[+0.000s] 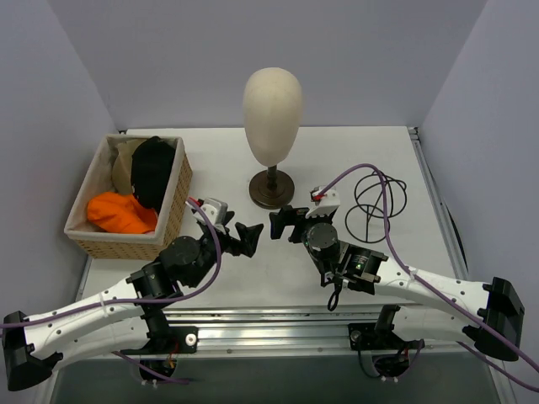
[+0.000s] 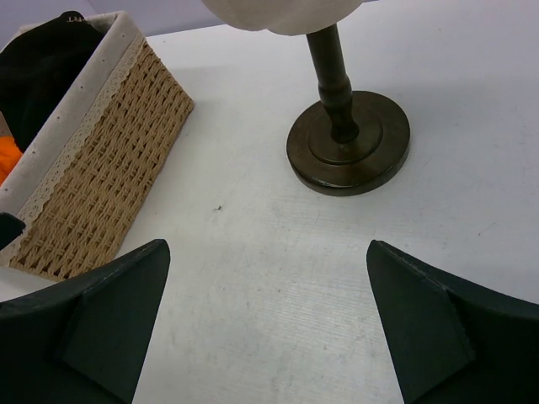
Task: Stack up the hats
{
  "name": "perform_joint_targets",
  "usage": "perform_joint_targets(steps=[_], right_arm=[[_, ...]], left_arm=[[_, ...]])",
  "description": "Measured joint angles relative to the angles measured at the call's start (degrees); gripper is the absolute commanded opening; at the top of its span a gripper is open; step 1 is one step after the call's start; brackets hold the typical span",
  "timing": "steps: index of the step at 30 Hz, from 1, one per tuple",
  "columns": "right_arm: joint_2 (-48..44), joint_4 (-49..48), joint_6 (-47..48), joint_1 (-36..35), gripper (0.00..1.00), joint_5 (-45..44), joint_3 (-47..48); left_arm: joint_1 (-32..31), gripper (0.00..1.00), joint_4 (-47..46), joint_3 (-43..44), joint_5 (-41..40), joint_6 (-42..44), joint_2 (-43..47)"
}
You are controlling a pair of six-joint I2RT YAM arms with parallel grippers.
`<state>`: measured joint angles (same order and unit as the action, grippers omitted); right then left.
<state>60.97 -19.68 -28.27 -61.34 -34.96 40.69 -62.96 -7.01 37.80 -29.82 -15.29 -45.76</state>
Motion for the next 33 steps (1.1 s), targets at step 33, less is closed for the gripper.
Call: perform_joint_targets(steps=[33], right_arm=[[-8.3, -3.7, 4.8, 0.0, 0.94, 6.5, -2.9]], left_arm=[[61.7, 0.84, 30.3, 39.2, 15.5, -8.6, -30.4]])
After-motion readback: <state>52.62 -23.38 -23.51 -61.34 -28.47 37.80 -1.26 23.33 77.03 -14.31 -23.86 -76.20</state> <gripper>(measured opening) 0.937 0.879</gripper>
